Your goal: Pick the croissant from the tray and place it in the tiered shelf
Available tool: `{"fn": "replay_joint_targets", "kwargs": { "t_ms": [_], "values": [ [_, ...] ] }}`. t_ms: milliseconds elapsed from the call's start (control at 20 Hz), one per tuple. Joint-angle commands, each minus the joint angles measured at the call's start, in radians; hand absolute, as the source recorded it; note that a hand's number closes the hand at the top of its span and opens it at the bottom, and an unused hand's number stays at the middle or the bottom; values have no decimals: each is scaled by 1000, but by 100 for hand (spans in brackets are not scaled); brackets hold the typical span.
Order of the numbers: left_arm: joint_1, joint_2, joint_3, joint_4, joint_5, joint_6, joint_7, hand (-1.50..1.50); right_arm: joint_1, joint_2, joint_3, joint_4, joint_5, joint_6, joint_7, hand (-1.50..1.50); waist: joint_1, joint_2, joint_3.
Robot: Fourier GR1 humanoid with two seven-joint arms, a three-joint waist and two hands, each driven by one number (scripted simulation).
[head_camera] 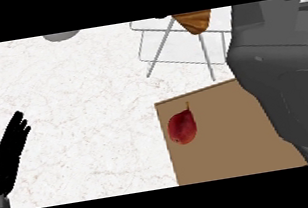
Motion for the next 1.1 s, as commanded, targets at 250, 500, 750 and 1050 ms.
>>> {"fn": "replay_joint_targets", "kwargs": {
  "t_ms": [250,500,750,1050],
  "values": [
    [-60,7,31,46,13,-26,8,0,-34,-54,-47,242,87,-50,-76,150,3,5,0],
    [11,-5,22,-48,8,-34,19,0,3,-58,-106,276,77,-91,-114,150,5,2,1],
    [-38,0,44,6,12,-44,22,0,68,-76,-144,352,72,-187,-199,150,0,4,1],
    [-7,-22,23,-12,-20,-34,10,0,51,-85,-196,561,137,-383,-212,-150,14,8,1]
  ]
}}
